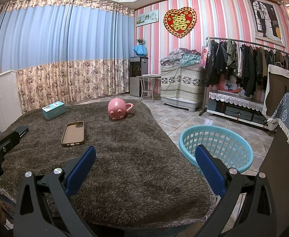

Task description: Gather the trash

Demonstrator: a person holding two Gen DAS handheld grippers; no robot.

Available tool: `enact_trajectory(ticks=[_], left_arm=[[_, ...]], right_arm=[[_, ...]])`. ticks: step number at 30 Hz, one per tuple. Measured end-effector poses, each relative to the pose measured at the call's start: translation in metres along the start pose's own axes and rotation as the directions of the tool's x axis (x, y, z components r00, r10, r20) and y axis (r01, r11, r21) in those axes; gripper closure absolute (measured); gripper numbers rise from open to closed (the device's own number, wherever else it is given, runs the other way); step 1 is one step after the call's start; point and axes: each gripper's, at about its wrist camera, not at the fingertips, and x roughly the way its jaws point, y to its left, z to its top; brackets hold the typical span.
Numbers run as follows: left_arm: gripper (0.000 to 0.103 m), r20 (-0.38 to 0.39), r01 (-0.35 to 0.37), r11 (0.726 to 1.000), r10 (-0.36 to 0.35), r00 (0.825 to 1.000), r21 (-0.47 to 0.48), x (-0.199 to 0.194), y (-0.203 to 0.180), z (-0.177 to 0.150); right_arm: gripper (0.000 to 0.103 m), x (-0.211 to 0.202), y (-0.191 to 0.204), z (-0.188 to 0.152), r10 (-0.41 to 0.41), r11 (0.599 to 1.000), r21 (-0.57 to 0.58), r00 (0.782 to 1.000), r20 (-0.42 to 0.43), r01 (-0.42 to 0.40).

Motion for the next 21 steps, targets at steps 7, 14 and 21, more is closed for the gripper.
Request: enact_trajectory(ticks=[7,14,21], left_arm=[[0.005,0.003,0.001,1.000,-0.001,1.000,-0.001,-0.0001,0.0000,-0.0001],[0.005,0.007,-0.002,1.000,0.002,1.000,0.000,-0.0002,-0.0007,-0.0005],[0.005,0.020,-0.007,1.000,0.006,1.000,0.008,-0.0011,-0.0076,0.0022]], right_arm=[[0.004,0.0002,0.0001,-0.0004,0.000,1.000,0.000,1.000,0.000,0.000],[0.005,0.0000,0.0000,-0.0005,0.000,1.000,0.000,1.000,0.002,0.000],[0.004,0.0004,0.0001,-0.0008,-0.001,1.000,-0.001,1.000,0.001,0.001]])
